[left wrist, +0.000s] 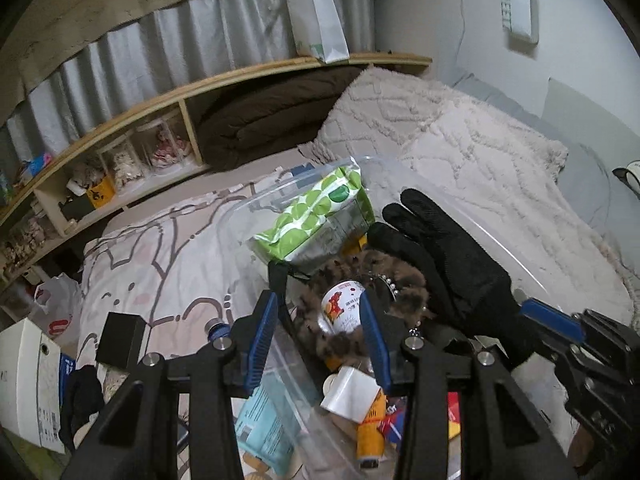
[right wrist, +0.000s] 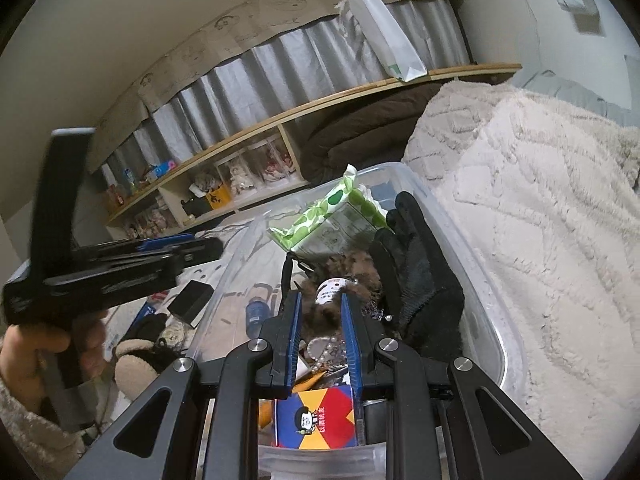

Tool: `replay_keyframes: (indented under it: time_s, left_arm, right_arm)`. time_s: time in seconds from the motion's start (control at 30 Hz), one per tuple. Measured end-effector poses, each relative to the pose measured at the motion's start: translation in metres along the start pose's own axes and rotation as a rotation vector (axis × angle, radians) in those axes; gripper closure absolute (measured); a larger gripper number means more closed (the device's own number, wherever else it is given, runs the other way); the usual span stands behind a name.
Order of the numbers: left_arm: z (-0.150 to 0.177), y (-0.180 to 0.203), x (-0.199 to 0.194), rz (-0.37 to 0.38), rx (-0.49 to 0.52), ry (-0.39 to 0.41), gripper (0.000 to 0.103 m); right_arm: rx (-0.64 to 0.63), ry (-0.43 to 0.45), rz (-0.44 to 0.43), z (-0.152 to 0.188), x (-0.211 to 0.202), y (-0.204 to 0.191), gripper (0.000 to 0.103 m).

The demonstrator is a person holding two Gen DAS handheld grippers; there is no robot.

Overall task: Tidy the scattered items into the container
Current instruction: 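Move both tools back from the box toward the items on the bed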

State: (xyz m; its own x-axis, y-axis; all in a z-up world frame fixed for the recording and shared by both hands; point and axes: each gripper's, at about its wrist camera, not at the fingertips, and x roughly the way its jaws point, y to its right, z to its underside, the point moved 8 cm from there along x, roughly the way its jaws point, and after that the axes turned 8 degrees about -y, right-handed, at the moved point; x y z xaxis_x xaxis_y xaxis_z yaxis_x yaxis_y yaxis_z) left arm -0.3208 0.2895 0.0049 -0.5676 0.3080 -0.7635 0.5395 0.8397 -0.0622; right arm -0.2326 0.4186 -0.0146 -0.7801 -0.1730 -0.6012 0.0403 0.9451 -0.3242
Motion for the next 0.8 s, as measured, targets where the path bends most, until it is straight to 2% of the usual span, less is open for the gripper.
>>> replay_keyframes:
  time_s: [0.17, 0.23, 0.37, 0.5, 0.6, 0.67, 0.7, 0.73, 0.8]
  left_arm:
    - [0.017, -0.008, -0.025, 0.004, -0.051, 0.056, 0.059]
    - [0.025, -0.012, -0.032, 0.004, -0.074, 0.073, 0.048]
    - [0.044, -0.013, -0.039, 0.003, -0.101, 0.096, 0.037]
    - [0.056, -0.014, -0.042, -0.014, -0.125, 0.107, 0.016]
    - [0.059, -0.018, -0.046, -0.015, -0.153, 0.128, 0.009]
    - [0.059, -0.019, -0.048, -0.007, -0.163, 0.136, 0.006]
    - [0.059, -0.02, -0.05, -0.009, -0.165, 0.141, 0.004]
    - [0.059, -0.02, -0.051, -0.016, -0.164, 0.147, 0.003]
    - [0.059, -0.021, -0.054, -0.031, -0.159, 0.16, 0.002]
  right_arm:
    - [-0.04, 0.005, 0.029, 0.0, -0.006, -0.009, 0.083]
    - [-0.052, 0.005, 0.034, 0.001, -0.008, -0.012, 0.083]
    - [-0.073, 0.001, 0.063, 0.003, -0.008, -0.014, 0.083]
    - [-0.074, 0.005, 0.082, 0.002, -0.009, -0.012, 0.083]
    - [-0.074, -0.002, 0.107, 0.001, -0.009, -0.008, 0.082]
    - [-0.082, -0.001, 0.149, 0.001, -0.01, -0.004, 0.068]
    - [-0.089, 0.004, 0.174, 0.001, -0.011, -0.003, 0.044]
    - [-0.095, 0.015, 0.198, 0.0, -0.013, -0.002, 0.027]
    - [-0.102, 0.04, 0.233, -0.002, -0.02, -0.001, 0.023]
